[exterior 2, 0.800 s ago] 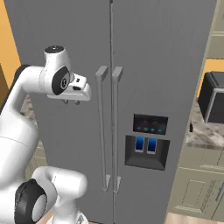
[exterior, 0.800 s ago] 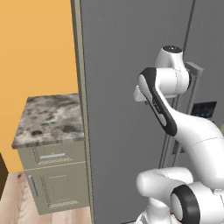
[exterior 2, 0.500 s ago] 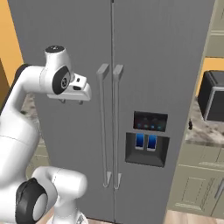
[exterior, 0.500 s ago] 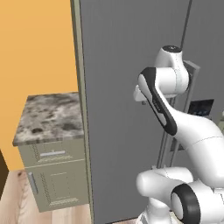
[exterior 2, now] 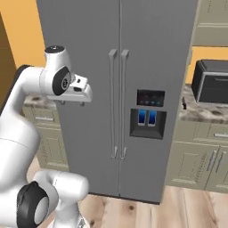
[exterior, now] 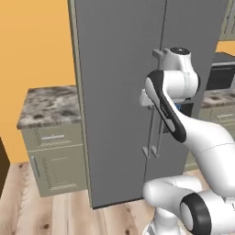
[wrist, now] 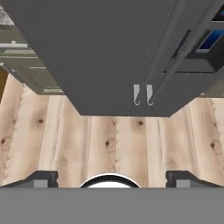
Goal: Retrieve the butter from the fridge and place it on a plate on the dining table. Then retrieve the butter knife by the fridge and place it near the plate.
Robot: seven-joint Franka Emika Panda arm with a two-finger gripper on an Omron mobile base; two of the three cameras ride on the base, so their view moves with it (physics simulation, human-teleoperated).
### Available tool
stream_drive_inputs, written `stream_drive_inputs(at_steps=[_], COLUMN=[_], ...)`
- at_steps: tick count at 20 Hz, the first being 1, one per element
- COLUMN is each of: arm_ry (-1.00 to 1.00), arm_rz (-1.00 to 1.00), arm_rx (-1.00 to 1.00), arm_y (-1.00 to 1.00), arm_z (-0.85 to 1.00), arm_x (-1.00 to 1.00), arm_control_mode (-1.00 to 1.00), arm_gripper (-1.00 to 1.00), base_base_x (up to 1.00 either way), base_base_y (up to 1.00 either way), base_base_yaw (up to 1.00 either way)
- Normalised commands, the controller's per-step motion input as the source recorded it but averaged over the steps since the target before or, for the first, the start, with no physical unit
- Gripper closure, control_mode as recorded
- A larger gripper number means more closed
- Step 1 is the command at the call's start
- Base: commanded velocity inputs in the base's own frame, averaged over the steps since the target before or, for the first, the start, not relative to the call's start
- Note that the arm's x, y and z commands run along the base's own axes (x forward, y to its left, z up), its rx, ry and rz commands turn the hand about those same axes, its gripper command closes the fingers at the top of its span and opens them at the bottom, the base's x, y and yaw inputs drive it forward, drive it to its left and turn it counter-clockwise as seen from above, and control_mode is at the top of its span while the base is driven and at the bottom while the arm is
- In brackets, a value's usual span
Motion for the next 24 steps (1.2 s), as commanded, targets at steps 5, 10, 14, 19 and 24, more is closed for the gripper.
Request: stream_drive_inputs(at_steps=[5, 10, 14, 19, 24], arm_ry=[0.0, 0.0, 0.0, 0.0, 0.0], arm_rz=[0.0, 0.0, 0.0, 0.0, 0.0], arm_rx=[0.0, 0.0, 0.0, 0.0, 0.0], arm_y=[0.0, 0.0, 0.0, 0.0, 0.0], arm_z=[0.0, 0.0, 0.0, 0.0, 0.0], arm_x=[0.0, 0.0, 0.0, 0.0, 0.0], arm_control_mode=[1.0, 1.0, 1.0, 1.0, 1.0], arm_gripper=[-1.0, -1.0, -1.0, -1.0, -1.0], base_base_x=[-0.45, -0.07, -0.01, -0.01, 0.0], base_base_y=[-0.54, -0.36, -0.23, -0.29, -0.11], base_base_yaw=[-0.04, 0.0, -0.04, -0.09, -0.01])
